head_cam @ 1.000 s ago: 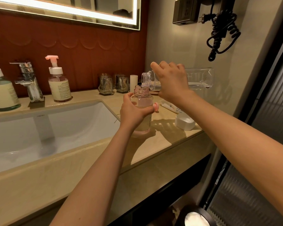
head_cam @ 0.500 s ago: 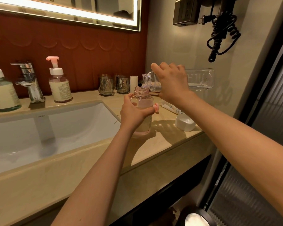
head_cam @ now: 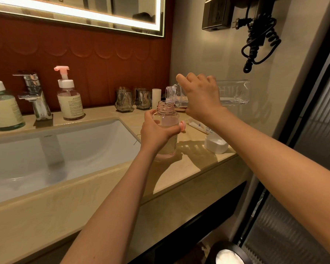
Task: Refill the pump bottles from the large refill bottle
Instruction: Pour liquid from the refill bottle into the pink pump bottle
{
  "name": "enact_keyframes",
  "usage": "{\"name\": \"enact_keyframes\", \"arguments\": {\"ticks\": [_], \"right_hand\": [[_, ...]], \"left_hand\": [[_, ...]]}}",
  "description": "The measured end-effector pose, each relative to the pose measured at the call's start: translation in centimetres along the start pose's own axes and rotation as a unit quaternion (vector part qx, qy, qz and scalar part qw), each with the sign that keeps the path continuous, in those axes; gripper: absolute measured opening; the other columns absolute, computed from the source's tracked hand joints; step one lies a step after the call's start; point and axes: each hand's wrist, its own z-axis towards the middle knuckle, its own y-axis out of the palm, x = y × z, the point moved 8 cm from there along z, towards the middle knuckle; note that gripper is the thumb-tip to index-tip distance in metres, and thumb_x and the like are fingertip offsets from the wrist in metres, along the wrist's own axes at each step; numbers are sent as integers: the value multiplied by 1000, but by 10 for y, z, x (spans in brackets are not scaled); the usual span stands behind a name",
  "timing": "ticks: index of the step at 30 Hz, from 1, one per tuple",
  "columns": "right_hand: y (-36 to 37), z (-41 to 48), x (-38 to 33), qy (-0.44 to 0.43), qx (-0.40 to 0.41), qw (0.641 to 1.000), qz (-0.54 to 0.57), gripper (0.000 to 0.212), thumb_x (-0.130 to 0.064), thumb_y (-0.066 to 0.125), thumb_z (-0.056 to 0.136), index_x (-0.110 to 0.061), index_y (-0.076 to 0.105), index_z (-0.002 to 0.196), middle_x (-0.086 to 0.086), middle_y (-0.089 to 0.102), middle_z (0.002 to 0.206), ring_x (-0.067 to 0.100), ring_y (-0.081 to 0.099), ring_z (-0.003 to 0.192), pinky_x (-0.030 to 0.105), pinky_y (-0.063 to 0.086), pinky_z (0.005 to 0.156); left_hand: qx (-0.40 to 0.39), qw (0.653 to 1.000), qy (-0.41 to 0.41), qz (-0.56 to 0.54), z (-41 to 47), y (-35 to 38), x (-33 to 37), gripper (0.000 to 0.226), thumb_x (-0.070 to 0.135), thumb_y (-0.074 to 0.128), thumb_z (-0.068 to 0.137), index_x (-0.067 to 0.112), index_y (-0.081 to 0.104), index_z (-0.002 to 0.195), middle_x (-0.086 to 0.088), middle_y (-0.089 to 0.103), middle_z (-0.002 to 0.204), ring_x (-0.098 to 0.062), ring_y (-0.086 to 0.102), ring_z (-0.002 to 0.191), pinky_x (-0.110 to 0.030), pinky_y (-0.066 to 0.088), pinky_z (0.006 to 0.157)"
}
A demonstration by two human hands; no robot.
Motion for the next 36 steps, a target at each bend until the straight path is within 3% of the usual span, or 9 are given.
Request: {"name": "enact_keyframes", "arguments": {"ticks": [36], "right_hand": [[0,-1,-1,0,-1,1000,-2,70,-4,65,77,-18,31,136,10,47,127,31,45,116,42,32,97]], "left_hand": [[-1,1000,0,-3,-1,0,1,98,36,81,66,18,24,142,-9,46,136,-21,46,119,-30,40,87]]}}
